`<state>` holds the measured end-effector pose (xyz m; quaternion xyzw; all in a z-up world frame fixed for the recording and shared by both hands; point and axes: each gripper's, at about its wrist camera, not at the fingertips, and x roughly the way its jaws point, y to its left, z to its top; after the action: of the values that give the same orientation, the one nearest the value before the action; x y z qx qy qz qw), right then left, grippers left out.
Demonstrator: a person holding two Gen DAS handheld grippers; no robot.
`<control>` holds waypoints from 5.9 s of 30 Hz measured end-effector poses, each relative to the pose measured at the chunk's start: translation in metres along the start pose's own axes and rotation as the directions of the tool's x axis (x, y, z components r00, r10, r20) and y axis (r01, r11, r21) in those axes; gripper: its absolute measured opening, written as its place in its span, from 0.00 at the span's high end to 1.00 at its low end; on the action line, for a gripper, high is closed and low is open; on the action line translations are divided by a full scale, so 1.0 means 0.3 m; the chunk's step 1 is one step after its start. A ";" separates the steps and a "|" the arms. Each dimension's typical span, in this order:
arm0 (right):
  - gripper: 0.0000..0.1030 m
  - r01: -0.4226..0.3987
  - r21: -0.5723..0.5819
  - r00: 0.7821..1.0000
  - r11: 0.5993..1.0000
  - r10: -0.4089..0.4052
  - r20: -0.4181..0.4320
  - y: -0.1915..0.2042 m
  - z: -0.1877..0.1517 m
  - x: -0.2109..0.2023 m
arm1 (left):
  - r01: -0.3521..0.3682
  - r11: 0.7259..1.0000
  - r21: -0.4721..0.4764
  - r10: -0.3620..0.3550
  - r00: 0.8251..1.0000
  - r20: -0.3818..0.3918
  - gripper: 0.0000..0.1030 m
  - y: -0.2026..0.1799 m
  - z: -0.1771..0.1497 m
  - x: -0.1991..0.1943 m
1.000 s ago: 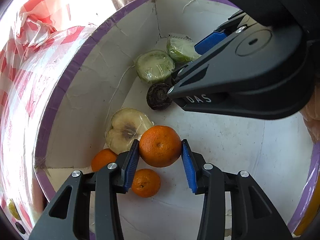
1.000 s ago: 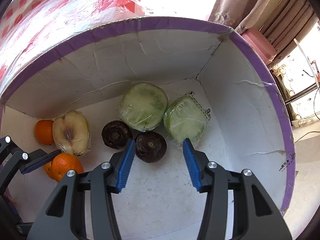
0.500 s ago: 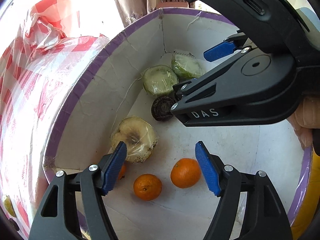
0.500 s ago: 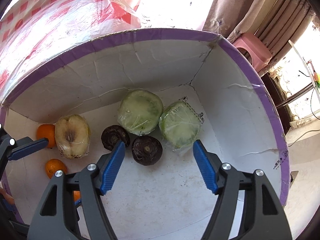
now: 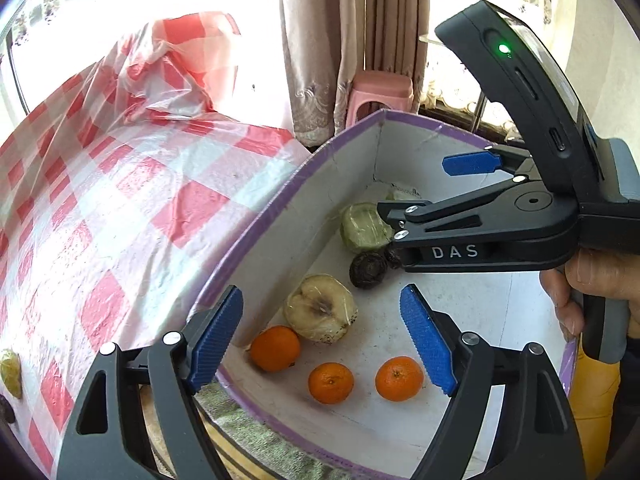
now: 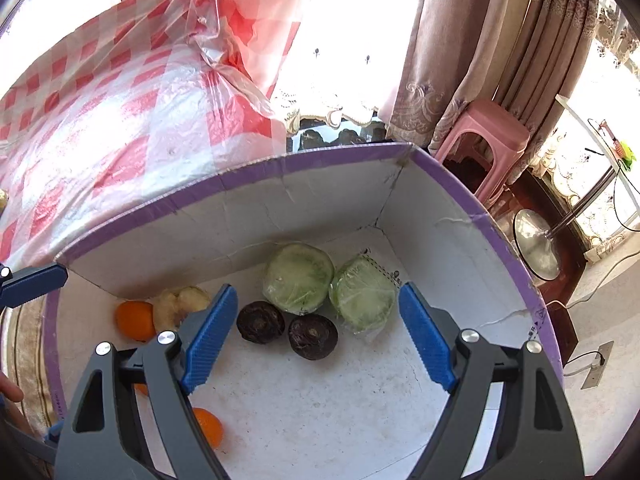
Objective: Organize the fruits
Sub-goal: 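Withdraw both tools from the box toward the remaining wrapped fruit, then grasp a dark beet with the left gripper while the right gripper grasps the wrapped yellow fruit, then lift the beet and wrapped yellow fruit and carry both over the white box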
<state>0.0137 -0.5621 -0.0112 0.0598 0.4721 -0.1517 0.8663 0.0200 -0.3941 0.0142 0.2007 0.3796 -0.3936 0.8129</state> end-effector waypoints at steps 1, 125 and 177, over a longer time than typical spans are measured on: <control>0.20 -0.008 0.009 1.000 1.000 0.008 0.018 0.003 0.006 -0.017 | -0.006 1.000 -0.015 0.006 1.000 0.015 0.23 0.016 0.004 -0.009; 0.41 -0.345 -0.460 0.922 0.818 0.388 -0.001 1.614 0.160 -0.030 | -0.474 0.429 -0.769 0.601 0.785 -0.149 0.66 1.233 -0.674 -0.510; 0.41 -0.282 -0.102 0.935 0.954 0.297 0.193 0.632 0.069 -0.217 | -0.460 0.742 -0.487 0.537 0.843 0.022 0.66 0.713 -0.260 -0.381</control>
<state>0.0578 -0.3743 0.0472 0.0814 0.3711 -0.0105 0.9250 0.1076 -0.1591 0.0593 0.0628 0.3272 -0.0737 0.9400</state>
